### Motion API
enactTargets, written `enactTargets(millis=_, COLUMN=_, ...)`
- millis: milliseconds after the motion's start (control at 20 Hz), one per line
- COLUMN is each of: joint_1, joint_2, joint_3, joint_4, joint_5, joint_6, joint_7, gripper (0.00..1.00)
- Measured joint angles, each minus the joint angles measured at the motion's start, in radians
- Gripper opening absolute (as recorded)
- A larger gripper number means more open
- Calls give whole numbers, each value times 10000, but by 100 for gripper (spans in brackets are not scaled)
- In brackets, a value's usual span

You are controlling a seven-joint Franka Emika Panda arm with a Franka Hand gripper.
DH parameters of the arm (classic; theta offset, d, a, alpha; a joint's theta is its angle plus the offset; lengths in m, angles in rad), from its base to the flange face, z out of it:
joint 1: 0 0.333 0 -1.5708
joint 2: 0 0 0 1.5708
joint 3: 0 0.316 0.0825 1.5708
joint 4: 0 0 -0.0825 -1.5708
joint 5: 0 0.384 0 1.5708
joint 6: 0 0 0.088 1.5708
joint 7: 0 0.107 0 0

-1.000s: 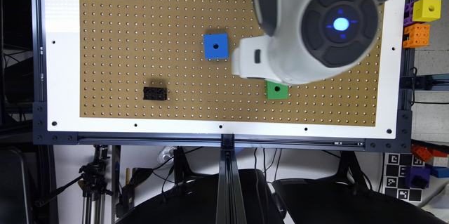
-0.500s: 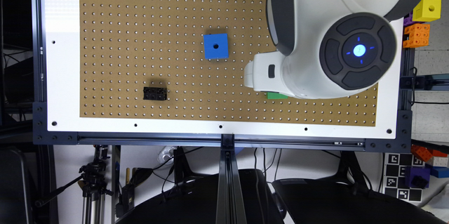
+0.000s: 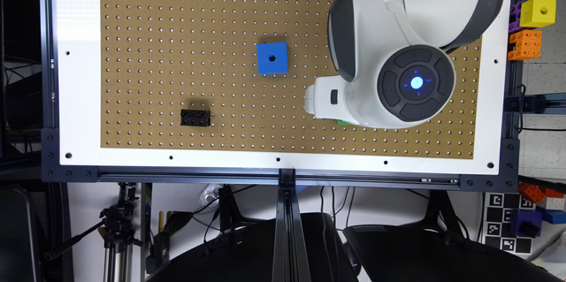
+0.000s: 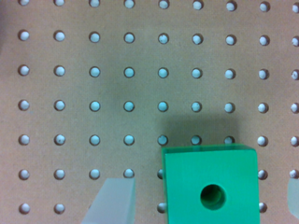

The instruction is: Pick up green block.

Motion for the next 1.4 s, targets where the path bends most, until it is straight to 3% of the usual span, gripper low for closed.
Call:
enactTargets(millis=100, joint_1=5, joint_2=252, joint_3=0, joint_4=87, joint_5=-2, joint_6=200, joint_7=0, gripper=100)
enactTargets(millis=400, joint_1=12, joint_2=634, joint_3=2, joint_4=408, joint_5=-3, joint_6=280, joint_7=0, gripper=100)
enactTargets(millis=600, joint_1=25, joint_2=1191, joint_3=4, joint_4=807, joint_5=-10, joint_6=462, joint_7=0, gripper=100)
enactTargets(millis=800, joint_1=65, joint_2=1413, joint_3=8, joint_4=1141, joint_5=-10, joint_6=453, joint_7=0, gripper=100)
enactTargets(millis=1350, joint_1=102, joint_2=1602, joint_3=7, joint_4=1211, joint_5=-11, joint_6=515, joint_7=0, gripper=100)
enactTargets(millis=1400, joint_1=106, joint_2=1645, joint_3=5, joint_4=1270, joint_5=-45, joint_6=522, joint_7=17, gripper=100)
